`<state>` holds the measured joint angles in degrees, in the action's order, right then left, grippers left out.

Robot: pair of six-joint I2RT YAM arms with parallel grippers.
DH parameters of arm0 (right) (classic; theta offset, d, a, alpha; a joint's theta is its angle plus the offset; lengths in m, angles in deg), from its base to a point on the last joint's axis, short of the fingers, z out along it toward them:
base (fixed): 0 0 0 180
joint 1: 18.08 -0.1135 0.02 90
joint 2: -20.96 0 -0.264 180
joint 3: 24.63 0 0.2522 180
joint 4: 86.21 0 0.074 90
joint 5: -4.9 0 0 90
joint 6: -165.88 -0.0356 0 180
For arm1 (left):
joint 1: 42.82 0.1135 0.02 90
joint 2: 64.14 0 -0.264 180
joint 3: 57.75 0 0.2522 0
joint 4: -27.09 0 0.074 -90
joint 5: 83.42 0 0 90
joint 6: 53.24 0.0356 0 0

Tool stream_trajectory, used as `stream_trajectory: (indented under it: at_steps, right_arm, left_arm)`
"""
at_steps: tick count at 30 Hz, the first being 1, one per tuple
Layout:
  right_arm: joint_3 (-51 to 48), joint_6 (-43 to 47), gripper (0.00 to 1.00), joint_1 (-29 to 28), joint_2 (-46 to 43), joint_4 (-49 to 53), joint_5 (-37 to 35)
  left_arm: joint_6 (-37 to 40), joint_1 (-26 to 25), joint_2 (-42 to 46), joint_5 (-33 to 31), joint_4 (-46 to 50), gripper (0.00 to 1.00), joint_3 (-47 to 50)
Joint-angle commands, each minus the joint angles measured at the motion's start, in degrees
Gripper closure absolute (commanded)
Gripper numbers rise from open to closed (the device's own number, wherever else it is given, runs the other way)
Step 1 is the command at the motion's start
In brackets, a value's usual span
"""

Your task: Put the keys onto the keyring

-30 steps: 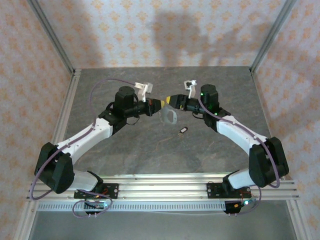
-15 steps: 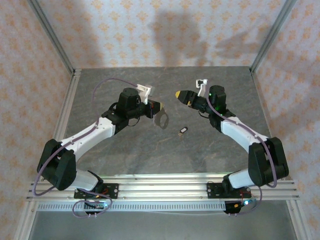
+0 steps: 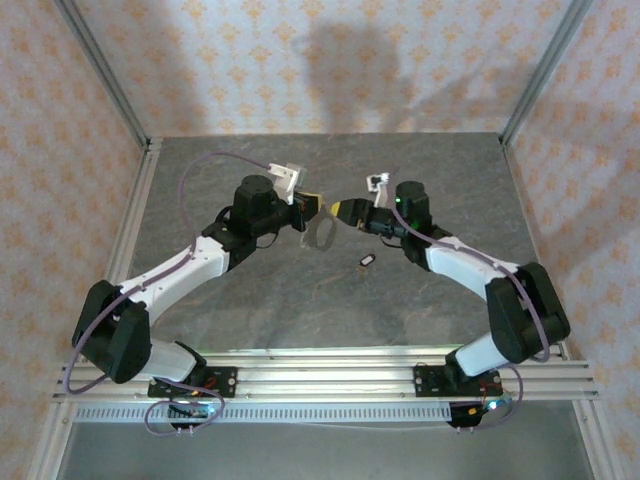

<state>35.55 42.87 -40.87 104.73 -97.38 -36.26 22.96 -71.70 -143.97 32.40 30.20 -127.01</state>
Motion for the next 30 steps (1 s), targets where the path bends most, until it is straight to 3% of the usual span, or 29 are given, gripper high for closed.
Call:
stream_trajectory:
  at_steps: [1, 11, 22, 30]
  right_arm:
    - [-0.71, 0.5, 0.51, 2.87, -5.09, -1.72, -0.76]
    - [2.92, 3.81, 0.51, 4.39, -7.48, 0.42, 2.05]
    - [6.67, 0.13, 0.51, 4.67, -6.23, -7.49, 10.03]
    - [7.02, -0.92, 0.52, 4.68, -9.85, -8.28, 10.75]
  left_arm:
    - [2.44, -0.22, 3.59, -1.48, -4.41, 1.0, 0.78]
    - [3.57, -0.27, 5.13, 4.59, -4.01, 1.0, -1.36]
    - [3.83, -0.16, 4.0, 15.47, -1.23, 1.0, -7.35]
    - [2.17, -0.13, 2.92, 19.72, -0.93, 1.0, -10.34]
